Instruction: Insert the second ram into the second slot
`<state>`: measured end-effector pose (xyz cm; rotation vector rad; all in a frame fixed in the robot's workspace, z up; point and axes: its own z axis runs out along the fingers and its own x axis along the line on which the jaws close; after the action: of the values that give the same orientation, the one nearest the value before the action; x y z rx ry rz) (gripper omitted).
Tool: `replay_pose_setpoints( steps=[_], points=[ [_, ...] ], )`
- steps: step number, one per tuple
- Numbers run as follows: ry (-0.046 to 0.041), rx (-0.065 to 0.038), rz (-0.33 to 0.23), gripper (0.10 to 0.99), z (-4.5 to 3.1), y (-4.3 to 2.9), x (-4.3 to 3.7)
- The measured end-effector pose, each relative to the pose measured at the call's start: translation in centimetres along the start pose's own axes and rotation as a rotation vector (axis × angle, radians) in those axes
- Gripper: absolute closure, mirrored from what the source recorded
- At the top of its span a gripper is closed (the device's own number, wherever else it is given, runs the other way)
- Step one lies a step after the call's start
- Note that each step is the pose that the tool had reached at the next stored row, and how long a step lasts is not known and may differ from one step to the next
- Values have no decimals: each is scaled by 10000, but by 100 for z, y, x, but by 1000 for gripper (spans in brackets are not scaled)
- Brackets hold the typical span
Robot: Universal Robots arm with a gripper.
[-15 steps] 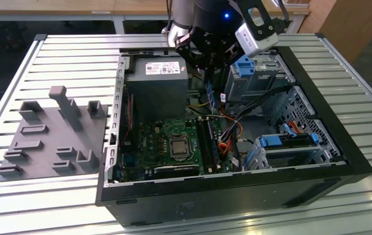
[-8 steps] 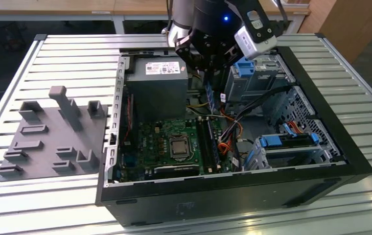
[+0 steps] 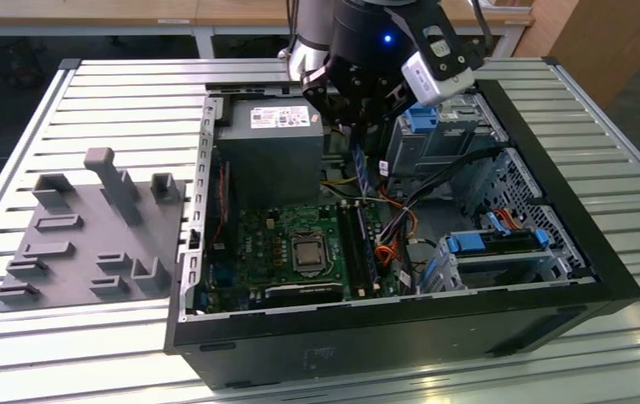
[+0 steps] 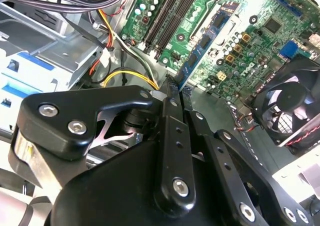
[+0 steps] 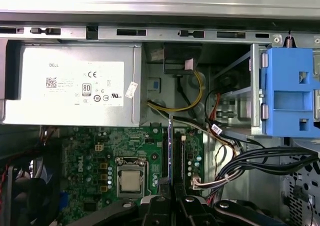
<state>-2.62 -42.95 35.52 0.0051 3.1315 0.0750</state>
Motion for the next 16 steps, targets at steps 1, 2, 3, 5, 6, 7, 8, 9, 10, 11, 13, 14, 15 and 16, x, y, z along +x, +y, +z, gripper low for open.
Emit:
replay_pose_setpoints(
  steps=[1, 2, 3, 5, 6, 7, 8, 9, 10, 11, 13, 14, 15, 16],
  points=[
    [-1, -1, 0, 949, 13, -1, 0],
    [0, 0, 0, 949, 24, -2, 0],
    [0, 0, -1, 949, 34, -3, 0],
    [-1, 0, 0, 949, 50, -3, 0],
    [0, 4, 0, 949, 54, -3, 0],
    [1, 10, 0, 949, 56, -3, 0],
    [1, 13, -1, 949, 58, -4, 0],
    [0, 15, -2, 949, 61, -4, 0],
    [0, 21, -1, 949, 64, -4, 0],
    [0, 25, 0, 949, 66, -4, 0],
    [-1, 26, -1, 949, 72, -5, 0],
    [-1, 27, -1, 949, 75, -5, 0],
    [0, 27, 0, 949, 79, -5, 1],
    [0, 27, -1, 949, 82, -5, 1]
  ],
)
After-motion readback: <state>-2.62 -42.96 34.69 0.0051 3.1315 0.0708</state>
